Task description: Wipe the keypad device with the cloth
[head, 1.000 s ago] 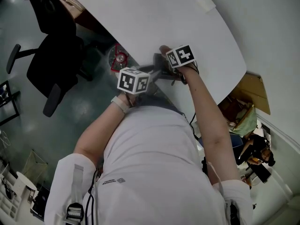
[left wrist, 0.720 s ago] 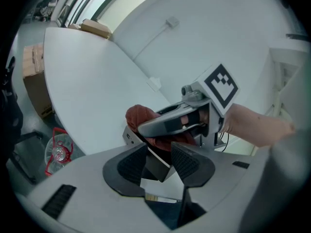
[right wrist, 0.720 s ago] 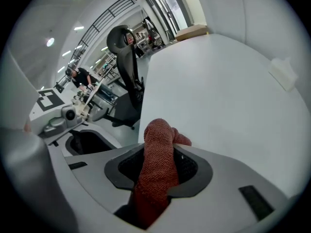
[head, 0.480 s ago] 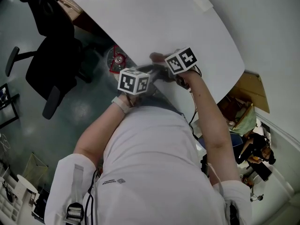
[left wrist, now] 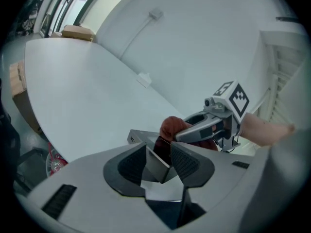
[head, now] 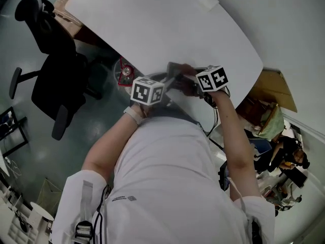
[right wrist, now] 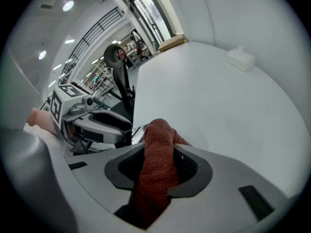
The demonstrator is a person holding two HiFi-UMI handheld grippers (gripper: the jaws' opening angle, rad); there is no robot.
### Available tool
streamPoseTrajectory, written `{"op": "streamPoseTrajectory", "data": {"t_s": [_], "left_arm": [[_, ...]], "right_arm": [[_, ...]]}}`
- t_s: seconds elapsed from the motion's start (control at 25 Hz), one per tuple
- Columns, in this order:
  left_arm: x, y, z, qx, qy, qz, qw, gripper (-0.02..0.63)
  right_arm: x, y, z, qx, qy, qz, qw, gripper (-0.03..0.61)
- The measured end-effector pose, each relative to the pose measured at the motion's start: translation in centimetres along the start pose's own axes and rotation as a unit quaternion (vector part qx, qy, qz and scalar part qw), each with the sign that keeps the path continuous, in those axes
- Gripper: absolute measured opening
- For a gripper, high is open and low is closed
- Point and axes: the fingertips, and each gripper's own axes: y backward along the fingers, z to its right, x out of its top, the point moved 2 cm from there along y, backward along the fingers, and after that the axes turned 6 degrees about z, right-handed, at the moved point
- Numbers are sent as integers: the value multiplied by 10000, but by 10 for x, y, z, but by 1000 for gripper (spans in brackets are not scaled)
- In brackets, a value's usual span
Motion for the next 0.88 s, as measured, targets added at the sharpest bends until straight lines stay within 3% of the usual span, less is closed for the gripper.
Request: {"op": "streamPoseTrajectory", "data": {"t_s": [0.16,0.32,0.48,0.64,0.88], "left_arm": [[10,-8,-4,59,-339,-29,9994,161],[20,-15,-1,133,-803,22,9967,143],[30,-8,2,418,-1371,204,9895,71],[56,23,20,705,-1778,904,9774,50],[95,81,71,424,-2146,1804,9590,22]], "right_arm": [[-26,22,26,-397,-667,563,9954,138],[-34,57,40,-856,-921,1386,9823,138],[-28,98,40,-1134,-1308,2617,9495,138],[-27,137,34,-1385,-1347,3483,9172,138],[-21,163,-9,-1573,-1208,4276,8819,138]]}}
